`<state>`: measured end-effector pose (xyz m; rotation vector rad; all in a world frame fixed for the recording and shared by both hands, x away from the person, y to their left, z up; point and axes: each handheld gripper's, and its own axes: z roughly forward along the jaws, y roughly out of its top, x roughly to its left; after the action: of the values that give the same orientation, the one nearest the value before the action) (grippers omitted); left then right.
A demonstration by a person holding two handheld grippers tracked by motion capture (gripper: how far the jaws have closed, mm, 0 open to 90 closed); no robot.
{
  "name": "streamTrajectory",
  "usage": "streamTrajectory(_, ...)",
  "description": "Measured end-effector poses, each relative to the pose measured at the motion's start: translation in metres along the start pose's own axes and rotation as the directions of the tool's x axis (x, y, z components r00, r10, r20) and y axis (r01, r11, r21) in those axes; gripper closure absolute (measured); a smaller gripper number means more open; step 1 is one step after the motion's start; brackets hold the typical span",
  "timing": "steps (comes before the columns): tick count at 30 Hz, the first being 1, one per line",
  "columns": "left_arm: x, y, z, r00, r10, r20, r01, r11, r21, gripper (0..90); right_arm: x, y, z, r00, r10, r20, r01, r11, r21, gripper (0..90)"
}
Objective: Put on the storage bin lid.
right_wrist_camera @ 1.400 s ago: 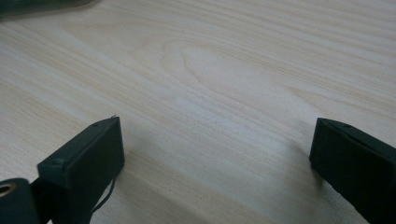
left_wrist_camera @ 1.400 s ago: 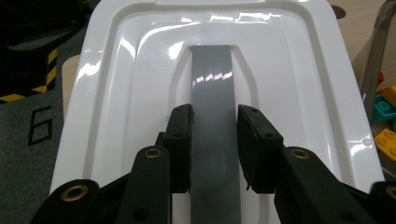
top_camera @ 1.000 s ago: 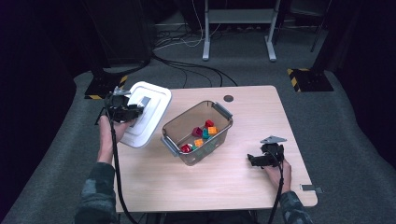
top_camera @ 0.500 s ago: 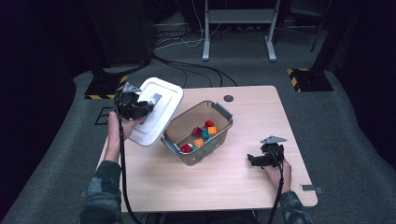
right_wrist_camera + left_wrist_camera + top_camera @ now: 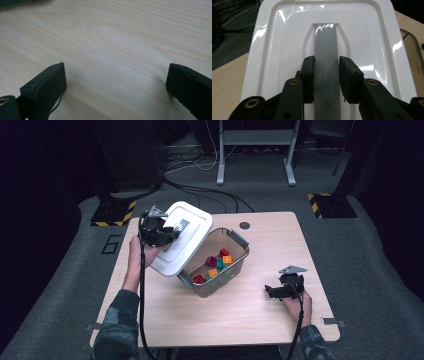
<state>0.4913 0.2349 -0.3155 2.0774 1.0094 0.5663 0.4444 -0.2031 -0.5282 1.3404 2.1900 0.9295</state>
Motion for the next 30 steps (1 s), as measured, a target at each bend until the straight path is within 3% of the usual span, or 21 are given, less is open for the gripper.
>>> streamTrajectory(16, -0.037, 0.016, 0.029, 0.9946, 0.072, 0.076, -0.075, 0.9959, 0.049, 66.5, 0.001, 0.0, 0.0, 0.9999, 0.01, 0.003, -0.01, 1.0, -0.002, 2.4)
streamTrajectory(23, -0.047, 0.019, 0.043, 0.9923, 0.078, 0.097, -0.085, 0.9939, 0.07, 66.5, 0.001, 0.0, 0.0, 0.9998, 0.02, 0.007, -0.02, 1.0, -0.006, 2.4)
streamTrajectory(30, -0.058, 0.019, 0.057, 0.9857, 0.103, 0.134, -0.118, 0.9869, 0.11, 66.5, 0.001, 0.0, 0.0, 0.9999, 0.014, 0.005, -0.014, 1.0, -0.004, 2.4)
